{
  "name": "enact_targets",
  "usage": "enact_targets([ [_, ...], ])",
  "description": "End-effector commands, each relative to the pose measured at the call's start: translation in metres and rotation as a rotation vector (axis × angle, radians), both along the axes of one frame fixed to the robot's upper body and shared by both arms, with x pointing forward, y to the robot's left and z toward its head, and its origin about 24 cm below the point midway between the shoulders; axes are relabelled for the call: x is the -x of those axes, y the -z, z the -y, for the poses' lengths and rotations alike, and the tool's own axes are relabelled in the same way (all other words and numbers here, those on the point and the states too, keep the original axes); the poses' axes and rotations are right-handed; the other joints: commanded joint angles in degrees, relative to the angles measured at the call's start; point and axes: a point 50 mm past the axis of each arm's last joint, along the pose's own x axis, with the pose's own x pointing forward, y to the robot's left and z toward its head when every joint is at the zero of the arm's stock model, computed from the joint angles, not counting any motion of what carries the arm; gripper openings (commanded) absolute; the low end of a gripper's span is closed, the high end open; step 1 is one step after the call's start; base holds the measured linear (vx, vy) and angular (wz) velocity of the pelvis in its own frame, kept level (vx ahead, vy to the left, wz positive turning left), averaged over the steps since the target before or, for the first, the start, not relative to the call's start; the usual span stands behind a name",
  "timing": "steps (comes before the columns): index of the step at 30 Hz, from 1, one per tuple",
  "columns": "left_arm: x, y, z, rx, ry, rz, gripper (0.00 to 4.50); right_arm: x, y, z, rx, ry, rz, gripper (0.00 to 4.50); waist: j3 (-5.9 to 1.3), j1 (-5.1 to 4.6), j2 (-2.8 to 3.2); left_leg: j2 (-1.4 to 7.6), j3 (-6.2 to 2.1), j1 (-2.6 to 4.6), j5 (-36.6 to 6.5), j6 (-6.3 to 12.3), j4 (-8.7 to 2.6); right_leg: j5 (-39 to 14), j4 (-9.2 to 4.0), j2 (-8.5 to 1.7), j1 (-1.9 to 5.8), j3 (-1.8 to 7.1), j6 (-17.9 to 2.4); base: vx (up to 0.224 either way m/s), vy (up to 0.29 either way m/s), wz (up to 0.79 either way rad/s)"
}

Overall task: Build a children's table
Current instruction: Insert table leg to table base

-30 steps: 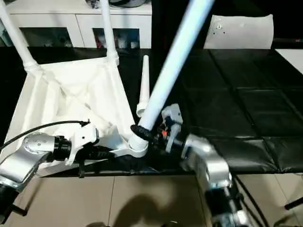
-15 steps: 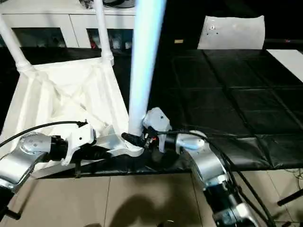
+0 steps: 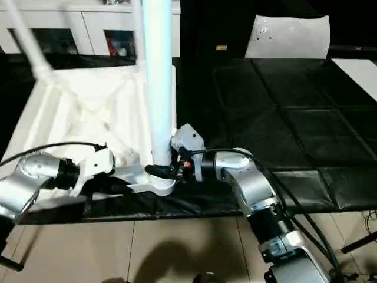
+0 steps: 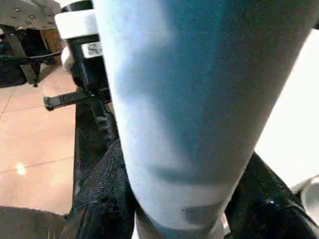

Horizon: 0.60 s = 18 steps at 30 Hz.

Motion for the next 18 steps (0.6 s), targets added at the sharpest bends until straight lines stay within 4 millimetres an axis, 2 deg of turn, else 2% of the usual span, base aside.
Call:
enact_targets([
  [1,-0.019,-0.036,-0.001,0.022,-0.03,0.176,0.0,0.03,0.06,-0.011,0.161,-0.086,-0.257,1.88,-1.5,-0.03,1.01,0.52,0.22,-0.77,-17.57,2.0,-4.78,-27.36,-5.47,-3.67,2.25,2.8,-7.75,0.0,0.0,0.0],
  [6,-0.018,-0.034,-0.012,0.0,-0.06,0.17,0.0,0.025,0.059,-0.015,0.157,-0.057,-0.232,1.88,-1.33,-0.39,1.09,0.55,0.2,-0.84,-17.53,2.03,-4.95,-29.3,-5.73,-3.78,2.19,2.79,-7.54,0.0,0.0,0.0],
  [7,-0.014,-0.033,-0.014,0.006,-0.076,0.163,0.0,0.024,0.058,-0.017,0.156,-0.041,-0.221,1.88,-1.29,-0.41,1.26,0.56,0.18,-0.76,-17.64,2.0,-5.0,-30.06,-5.85,-3.85,2.13,2.8,-7.42,0.0,0.0,0.0],
  [9,-0.012,-0.033,-0.015,0.013,-0.087,0.158,0.0,0.023,0.058,-0.018,0.154,-0.03,-0.216,1.88,-1.21,-0.57,1.12,0.51,0.14,-0.84,-17.79,1.88,-5.1,-31.43,-6.03,-3.87,2.14,2.8,-6.91,0.0,0.0,0.0],
  [10,-0.01,-0.033,-0.016,0.022,-0.097,0.153,0.0,0.022,0.058,-0.018,0.152,-0.018,-0.21,1.88,-1.18,-0.49,1.44,0.49,0.12,-0.72,-17.95,1.84,-5.09,-32.01,-6.1,-3.9,2.03,2.8,-6.7,0.0,0.0,0.0],
  [11,-0.005,-0.032,-0.018,0.032,-0.121,0.147,0.0,0.02,0.057,-0.02,0.148,0.005,-0.201,1.88,-1.27,-0.81,1.34,0.7,0.0,-1.08,-17.48,1.52,-5.22,-31.51,-5.86,-4.09,2.28,2.81,-6.96,0.0,0.0,0.0],
  [12,0.006,-0.031,-0.018,0.052,-0.161,0.132,0.0,0.015,0.056,-0.022,0.128,0.074,-0.199,1.88,-1.18,-0.85,1.64,0.59,0.0,-0.99,-17.7,1.68,-5.25,-31.94,-6.08,-3.93,2.12,2.74,-6.8,0.0,0.0,0.0],
  [13,0.013,-0.032,-0.015,0.083,-0.196,0.118,0.0,0.012,0.055,-0.023,0.108,0.116,-0.203,1.88,-1.36,-1.44,1.53,0.89,-0.18,-1.5,-17.15,1.06,-5.33,-29.65,-5.35,-4.18,2.51,2.83,-7.83,0.0,0.0,0.0],
  [14,0.019,-0.033,-0.011,0.119,-0.232,0.103,0.0,0.01,0.053,-0.024,0.088,0.153,-0.21,1.88,-1.36,-1.77,1.54,0.99,-0.22,-1.74,-16.83,0.84,-5.46,-28.66,-5.17,-4.14,2.69,2.79,-8.23,0.0,0.0,0.0],
  [15,0.024,-0.033,-0.004,0.153,-0.262,0.097,0.0,0.008,0.052,-0.025,0.076,0.181,-0.209,1.88,-1.32,-2.2,1.22,0.74,-0.13,-1.82,-16.19,1.42,-5.31,-27.95,-5.36,-3.74,2.54,2.69,-8.27,0.0,0.0,0.0],
  [16,0.024,-0.033,-0.004,0.153,-0.262,0.097,0.0,0.008,0.052,-0.025,0.076,0.181,-0.209,1.88,-1.35,-2.39,1.41,0.84,-0.08,-1.63,-15.95,1.3,-5.32,-27.09,-5.18,-3.72,2.4,2.79,-8.81,0.0,0.0,0.0],
  [17,0.034,-0.03,0.009,0.178,-0.316,0.102,0.0,0.003,0.049,-0.029,0.052,0.239,-0.204,1.88,-1.5,-2.9,1.28,0.9,0.05,-1.7,-14.3,1.58,-5.14,-23.69,-4.87,-3.5,2.41,2.92,-10.41,0.0,0.0,0.0],
  [18,0.038,-0.028,0.016,0.182,-0.338,0.104,0.0,0.002,0.047,-0.031,0.042,0.259,-0.203,1.88,-1.57,-2.93,1.44,0.92,0.12,-1.86,-13.61,1.75,-5.12,-22.0,-4.88,-3.52,2.6,2.88,-11.02,0.0,0.0,0.0],
])
